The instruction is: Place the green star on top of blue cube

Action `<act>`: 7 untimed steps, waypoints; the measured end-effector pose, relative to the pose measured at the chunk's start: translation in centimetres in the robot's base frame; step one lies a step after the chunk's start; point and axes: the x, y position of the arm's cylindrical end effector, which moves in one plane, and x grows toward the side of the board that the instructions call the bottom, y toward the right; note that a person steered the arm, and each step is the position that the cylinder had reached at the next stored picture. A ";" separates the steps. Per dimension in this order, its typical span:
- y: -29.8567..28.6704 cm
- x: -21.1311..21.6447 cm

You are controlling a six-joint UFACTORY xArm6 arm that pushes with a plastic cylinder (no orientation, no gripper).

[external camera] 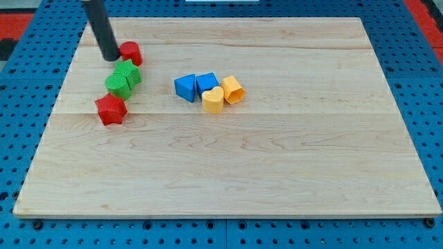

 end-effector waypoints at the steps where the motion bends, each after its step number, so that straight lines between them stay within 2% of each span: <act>1: -1.1 -1.0; 5: -1.1 -5.2; 7: 0.0 -3.9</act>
